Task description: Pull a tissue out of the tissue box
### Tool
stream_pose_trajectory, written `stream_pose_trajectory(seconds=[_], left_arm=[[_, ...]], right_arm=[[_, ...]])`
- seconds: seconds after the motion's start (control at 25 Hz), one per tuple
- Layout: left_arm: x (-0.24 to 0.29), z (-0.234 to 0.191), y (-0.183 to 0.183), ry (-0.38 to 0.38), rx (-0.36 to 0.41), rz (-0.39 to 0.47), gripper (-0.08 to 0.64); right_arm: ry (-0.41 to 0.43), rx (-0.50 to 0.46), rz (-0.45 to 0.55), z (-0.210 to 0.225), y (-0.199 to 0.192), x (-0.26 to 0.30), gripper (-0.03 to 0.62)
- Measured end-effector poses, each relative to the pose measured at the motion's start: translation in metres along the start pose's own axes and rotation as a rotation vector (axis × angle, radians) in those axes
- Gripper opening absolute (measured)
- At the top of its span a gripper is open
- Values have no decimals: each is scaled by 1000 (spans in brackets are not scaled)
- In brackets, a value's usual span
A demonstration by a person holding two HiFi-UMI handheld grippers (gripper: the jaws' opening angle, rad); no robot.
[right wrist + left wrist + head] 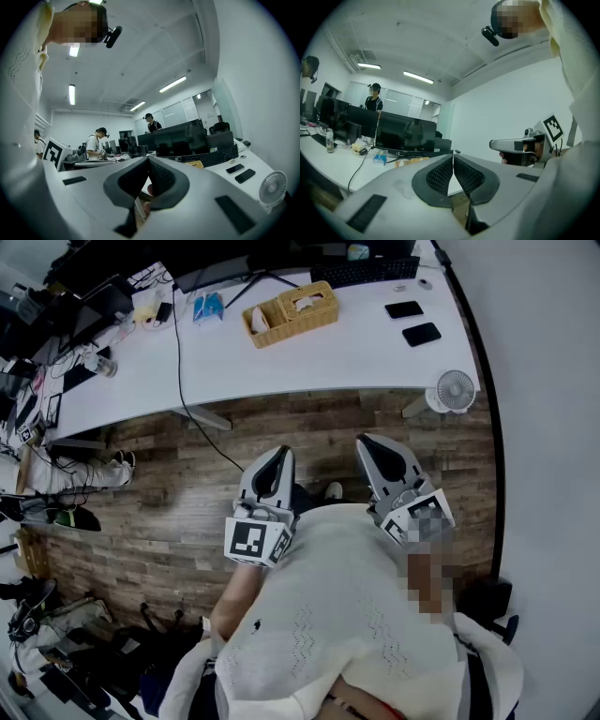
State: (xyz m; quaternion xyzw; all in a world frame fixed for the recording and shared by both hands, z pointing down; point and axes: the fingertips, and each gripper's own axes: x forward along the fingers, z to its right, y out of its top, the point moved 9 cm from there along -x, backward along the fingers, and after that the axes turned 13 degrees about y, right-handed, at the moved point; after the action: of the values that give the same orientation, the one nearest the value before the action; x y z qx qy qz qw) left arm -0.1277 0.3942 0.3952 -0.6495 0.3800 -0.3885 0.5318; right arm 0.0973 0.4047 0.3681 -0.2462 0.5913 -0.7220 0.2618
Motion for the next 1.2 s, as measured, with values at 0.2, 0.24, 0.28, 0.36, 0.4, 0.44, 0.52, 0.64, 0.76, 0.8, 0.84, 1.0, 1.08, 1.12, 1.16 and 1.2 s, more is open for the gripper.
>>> stream_pose_trajectory(seconds=[0.2,0.24,0.28,0.36,0.4,0.44,0.52,0.64,0.76,0.8,0.84,1.0,1.08,1.12,1.16,1.2], left_arm=[[1,4,4,6,7,-1,17],[2,5,5,6,10,1,17],[4,6,5,6,15,3,17],[6,8,4,8,24,3,17],[7,9,4,8,26,2,17],[8,9,3,7,27,1,17],[9,11,3,7,32,0,17],[12,13,2,8,41,-5,17],[14,15,1,9,39,-10,17],[16,16,0,8,39,-10,17],[17,16,0,8,39,-10,17],[21,18,0,6,41,-9,17],[23,18,0,2,40,-9,17],[24,18,0,1,40,-10,17],[25,19,0,0,41,-9,17],[27,19,0,-1,42,-8,17]], right_arm=[[9,5,-14,0,-2,-4,0],[11,6,-15,2,-2,-5,0],[12,5,-16,4,-2,-6,0],[14,0,-18,7,-1,-6,0],[13,-2,-19,8,-1,-6,0],[13,-5,-19,9,-1,-6,0],[17,-6,-18,9,0,-7,0],[26,-1,-20,12,-1,-6,0],[27,4,-21,14,-2,-7,0],[26,4,-21,15,-2,-7,0],[25,3,-22,16,-3,-7,0],[30,4,-31,19,-5,-8,0],[40,-10,-34,19,-4,-6,0],[43,-21,-34,18,-3,-5,1],[45,-34,-34,18,-2,-4,0],[45,-46,-38,18,-2,-3,1]])
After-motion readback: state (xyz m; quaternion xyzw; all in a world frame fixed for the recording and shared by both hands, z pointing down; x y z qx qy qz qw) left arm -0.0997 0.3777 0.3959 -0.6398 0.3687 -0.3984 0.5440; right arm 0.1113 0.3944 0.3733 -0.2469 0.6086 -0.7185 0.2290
